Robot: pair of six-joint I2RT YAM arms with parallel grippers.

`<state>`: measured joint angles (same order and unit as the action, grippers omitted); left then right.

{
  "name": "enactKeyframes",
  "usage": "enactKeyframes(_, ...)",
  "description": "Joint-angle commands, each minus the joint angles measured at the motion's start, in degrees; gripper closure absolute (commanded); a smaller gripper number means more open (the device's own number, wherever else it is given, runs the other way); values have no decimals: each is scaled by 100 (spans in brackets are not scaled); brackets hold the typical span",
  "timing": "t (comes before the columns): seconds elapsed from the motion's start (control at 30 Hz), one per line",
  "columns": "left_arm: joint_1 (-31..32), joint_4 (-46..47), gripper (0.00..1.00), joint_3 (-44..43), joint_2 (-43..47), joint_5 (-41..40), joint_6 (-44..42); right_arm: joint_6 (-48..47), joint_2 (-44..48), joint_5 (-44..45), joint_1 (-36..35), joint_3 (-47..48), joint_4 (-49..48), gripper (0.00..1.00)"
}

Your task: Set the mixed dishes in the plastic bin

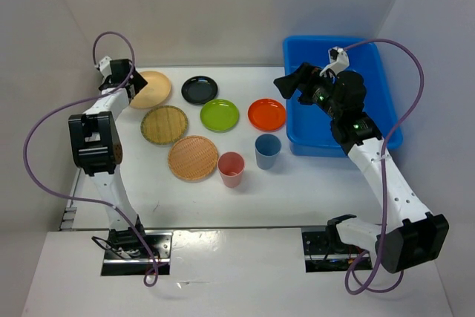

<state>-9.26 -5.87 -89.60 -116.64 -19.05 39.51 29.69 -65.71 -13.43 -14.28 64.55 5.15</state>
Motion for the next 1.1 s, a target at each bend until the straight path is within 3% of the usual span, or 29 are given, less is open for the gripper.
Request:
enactKeyframes(0.0, -155, 296, 0, -84, -165, -125, 180, -174, -12, 201, -83, 268, -286, 0)
enactKeyframes(0.23, -462, 297, 4, -31, -464, -125, 127, -174, 103, 201, -136, 207, -479, 0)
enactKeyframes(0.77, -516, 42, 14, -479, -1168, -11, -101, -157, 59, 253, -294, 145, -594, 0)
enactKeyframes(0.83, -516, -10, 20, -479, -1229, -11, -101, -157, 59, 306, -356, 145, -594, 0)
enactKeyframes(0.97, -516, -11, 47, -479, -1282, -81, -163, -157, 6, 411, -356, 145, -594, 0)
enactKeyframes(1.0, -516, -11, 58, -479, -1282, -81, -223, -157, 6, 411, -356, 145, -594, 0)
enactKeyframes(1.07, -516, -63, 69, -532, -1282, -81, -224, -157, -47, 411, -409, 84, -655, 0)
